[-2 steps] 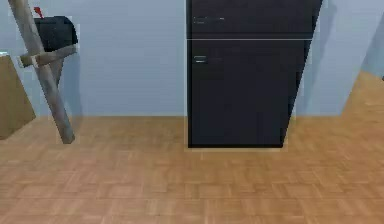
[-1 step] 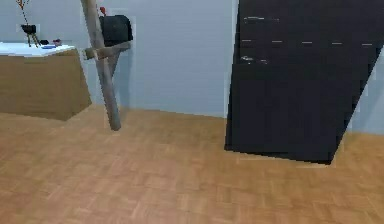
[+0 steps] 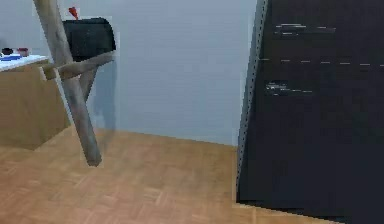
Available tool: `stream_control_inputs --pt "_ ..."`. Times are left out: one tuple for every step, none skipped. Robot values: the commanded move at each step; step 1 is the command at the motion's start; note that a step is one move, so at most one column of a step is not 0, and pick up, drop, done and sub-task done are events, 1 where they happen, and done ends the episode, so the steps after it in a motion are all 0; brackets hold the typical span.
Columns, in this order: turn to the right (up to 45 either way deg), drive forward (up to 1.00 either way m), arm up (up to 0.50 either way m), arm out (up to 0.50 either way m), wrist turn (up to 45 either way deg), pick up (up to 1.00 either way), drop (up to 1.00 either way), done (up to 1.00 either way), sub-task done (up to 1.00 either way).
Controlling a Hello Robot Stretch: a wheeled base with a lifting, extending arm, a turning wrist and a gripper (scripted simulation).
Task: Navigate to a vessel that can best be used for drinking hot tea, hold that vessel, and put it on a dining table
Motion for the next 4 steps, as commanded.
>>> stream_control_inputs --pt "-27.0 0.0 0.0 0.0 0.0 0.0 0.0 0.0 0.0" --pt "0.0 0.5 0.0 0.0 0.0 0.0 0.0 0.0 0.0" --pt "-42.0 0.0 0.0 0.0 0.0 0.0 0.0 0.0 0.0" --pt "0.0 1.0 0.0 0.0 0.0 0.0 0.0 0.0 0.0"
